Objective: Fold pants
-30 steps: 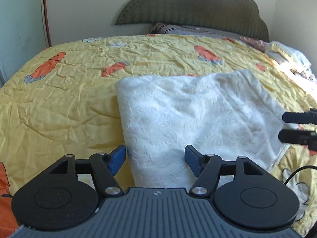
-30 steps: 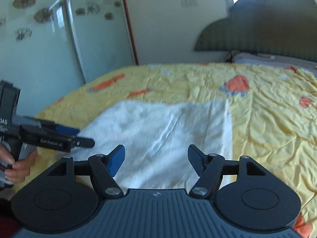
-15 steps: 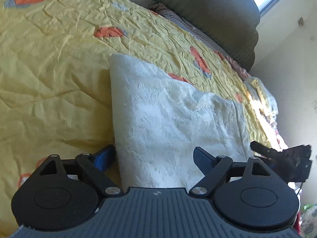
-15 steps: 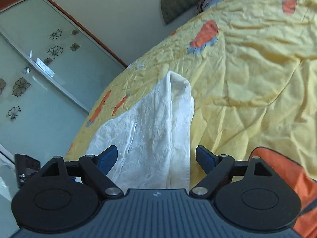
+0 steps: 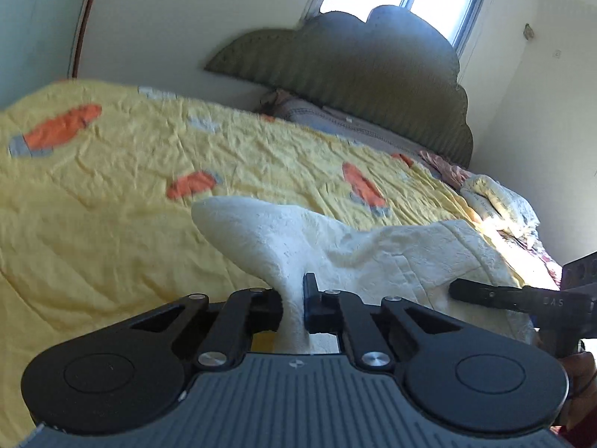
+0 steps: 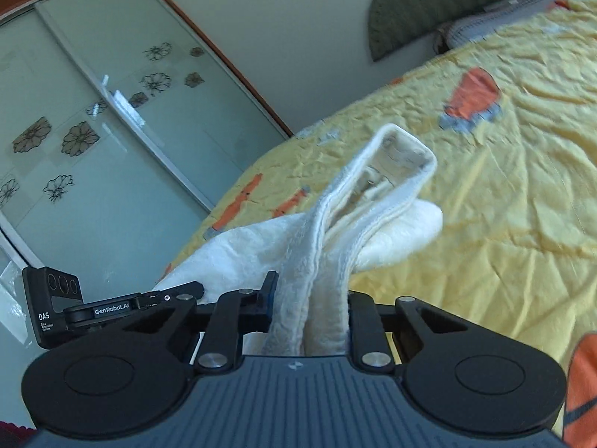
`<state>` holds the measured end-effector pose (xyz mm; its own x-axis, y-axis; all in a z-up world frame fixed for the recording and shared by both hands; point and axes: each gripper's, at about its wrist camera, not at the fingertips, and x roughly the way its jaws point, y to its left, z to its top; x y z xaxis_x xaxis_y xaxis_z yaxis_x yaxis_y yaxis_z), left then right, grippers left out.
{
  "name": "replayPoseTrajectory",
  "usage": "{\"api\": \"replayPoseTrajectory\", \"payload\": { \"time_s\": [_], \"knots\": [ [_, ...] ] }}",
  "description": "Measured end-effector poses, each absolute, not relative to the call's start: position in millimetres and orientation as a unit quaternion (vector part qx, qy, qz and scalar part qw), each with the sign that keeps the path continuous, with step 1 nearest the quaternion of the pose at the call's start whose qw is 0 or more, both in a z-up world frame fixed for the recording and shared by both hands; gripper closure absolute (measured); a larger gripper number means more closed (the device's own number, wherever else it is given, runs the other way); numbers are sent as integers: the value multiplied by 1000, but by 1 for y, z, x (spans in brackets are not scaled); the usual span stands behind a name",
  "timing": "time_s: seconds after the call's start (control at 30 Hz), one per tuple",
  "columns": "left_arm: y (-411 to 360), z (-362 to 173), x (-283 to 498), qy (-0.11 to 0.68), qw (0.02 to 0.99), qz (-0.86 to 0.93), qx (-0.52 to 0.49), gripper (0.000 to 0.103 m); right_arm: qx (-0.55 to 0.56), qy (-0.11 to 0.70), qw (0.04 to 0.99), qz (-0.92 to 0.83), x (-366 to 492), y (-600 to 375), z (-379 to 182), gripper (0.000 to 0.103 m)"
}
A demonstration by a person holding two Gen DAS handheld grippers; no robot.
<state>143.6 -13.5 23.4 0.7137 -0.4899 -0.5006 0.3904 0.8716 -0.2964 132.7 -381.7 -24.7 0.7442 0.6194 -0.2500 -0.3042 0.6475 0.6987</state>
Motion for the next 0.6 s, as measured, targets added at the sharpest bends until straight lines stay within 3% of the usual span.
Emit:
{"api": "replayPoseTrajectory", "payload": {
  "time_s": [0.17,0.2,0.27,0.37,0.53,0.6],
  "knots": [
    [-1,51,172,256,943,-207,-51,91,313,199,889,268,171,-368,-2,82],
    [1,45,183,275,941,-192,-47,78,310,215,890,255,184,-364,-7,78],
    [2,27,203,320,932,-162,-44,65,298,276,890,207,208,-354,-24,62],
    [7,5,201,323,942,-92,4,65,255,342,897,113,218,-347,-47,48],
    [22,11,164,316,943,-102,-30,58,233,218,947,35,145,-356,-20,43],
    [14,6,157,326,937,-117,-33,30,208,204,951,110,128,-340,-13,36]
  ]
}}
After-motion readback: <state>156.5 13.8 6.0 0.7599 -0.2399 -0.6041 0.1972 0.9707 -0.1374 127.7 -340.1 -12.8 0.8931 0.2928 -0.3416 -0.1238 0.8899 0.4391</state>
